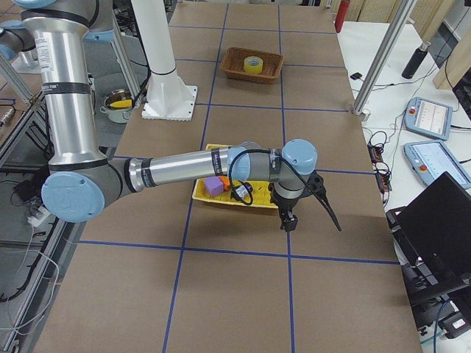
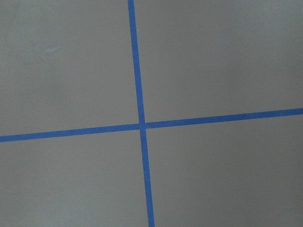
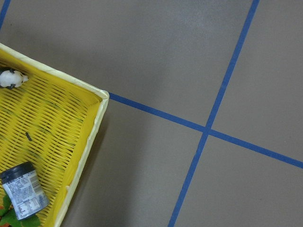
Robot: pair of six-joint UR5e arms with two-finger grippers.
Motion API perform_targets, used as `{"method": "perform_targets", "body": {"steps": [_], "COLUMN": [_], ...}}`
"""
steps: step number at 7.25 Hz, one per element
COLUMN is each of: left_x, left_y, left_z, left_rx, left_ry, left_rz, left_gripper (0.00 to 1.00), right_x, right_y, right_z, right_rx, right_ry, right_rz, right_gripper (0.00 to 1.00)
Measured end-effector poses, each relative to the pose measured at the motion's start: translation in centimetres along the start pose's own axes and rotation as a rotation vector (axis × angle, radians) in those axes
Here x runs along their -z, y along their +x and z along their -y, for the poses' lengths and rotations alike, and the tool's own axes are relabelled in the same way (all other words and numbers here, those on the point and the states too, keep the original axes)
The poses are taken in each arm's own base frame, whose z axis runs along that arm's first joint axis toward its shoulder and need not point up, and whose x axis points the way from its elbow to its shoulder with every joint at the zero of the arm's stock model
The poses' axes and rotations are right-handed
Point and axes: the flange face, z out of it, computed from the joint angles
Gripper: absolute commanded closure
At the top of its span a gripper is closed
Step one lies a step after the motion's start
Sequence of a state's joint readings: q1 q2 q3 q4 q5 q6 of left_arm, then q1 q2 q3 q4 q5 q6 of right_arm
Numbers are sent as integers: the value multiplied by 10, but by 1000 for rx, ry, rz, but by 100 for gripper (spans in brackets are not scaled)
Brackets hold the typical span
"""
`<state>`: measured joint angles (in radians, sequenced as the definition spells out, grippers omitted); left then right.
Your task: Move tape to another basket
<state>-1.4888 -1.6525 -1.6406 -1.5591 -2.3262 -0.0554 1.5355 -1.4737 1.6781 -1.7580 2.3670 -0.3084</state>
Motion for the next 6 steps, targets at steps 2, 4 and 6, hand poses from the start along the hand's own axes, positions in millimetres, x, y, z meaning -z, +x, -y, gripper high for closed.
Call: {"method": "perform_targets", "body": {"steps": [2,4,6], "left_x": [2,4,3], "left_y": [2,3,3], "left_z": [0,0,0], "left_rx": [-2,-4,-3], "left_ry": [4,8,6], "left_rz": [-2,-2,-2], "left_gripper": [2,2,2], "right_x": [0,2,3], "right_y": [0,-3,-4], "right_z": [0,0,1], "right_rx": [-3,1,3], "right_ry": [-1,4,6], "right_rz": [-1,-2,-2], "right_gripper": [0,0,0]}}
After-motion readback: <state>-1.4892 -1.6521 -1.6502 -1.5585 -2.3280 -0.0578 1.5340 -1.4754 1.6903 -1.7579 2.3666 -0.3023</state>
